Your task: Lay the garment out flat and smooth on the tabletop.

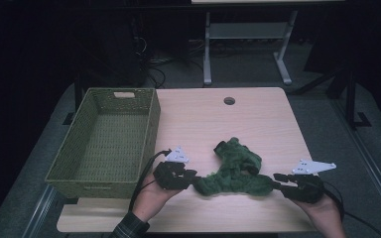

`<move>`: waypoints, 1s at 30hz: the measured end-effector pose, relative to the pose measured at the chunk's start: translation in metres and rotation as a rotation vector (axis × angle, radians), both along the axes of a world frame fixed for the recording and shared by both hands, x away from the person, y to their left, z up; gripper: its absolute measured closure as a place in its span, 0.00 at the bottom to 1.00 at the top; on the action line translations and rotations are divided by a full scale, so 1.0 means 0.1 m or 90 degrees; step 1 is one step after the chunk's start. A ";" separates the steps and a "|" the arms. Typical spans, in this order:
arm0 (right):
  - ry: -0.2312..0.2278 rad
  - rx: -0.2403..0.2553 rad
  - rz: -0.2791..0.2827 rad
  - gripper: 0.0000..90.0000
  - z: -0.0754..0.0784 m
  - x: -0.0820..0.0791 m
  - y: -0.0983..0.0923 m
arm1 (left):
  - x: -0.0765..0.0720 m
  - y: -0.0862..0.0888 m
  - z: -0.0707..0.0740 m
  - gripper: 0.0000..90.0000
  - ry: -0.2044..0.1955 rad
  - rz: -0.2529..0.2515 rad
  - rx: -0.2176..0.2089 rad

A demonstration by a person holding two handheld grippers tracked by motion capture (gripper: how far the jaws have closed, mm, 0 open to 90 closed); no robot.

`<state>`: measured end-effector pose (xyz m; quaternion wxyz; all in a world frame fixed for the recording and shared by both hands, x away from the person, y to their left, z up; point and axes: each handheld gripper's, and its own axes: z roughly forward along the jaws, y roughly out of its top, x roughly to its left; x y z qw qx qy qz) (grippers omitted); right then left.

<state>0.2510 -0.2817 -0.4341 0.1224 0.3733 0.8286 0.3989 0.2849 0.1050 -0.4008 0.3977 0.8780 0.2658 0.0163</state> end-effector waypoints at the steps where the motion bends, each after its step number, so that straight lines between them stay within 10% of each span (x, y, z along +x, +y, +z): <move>1: -0.002 0.000 0.004 0.82 0.01 0.00 0.02 | -0.01 -0.04 -0.01 0.85 0.004 -0.009 0.000; 13: 0.068 -0.090 0.072 0.99 -0.26 0.13 0.33 | 0.12 -0.34 -0.52 0.99 0.044 -0.037 0.089; 30: 0.102 -0.062 0.086 1.00 -0.29 -0.15 0.22 | -0.03 -0.03 -0.54 1.00 0.067 -0.046 0.098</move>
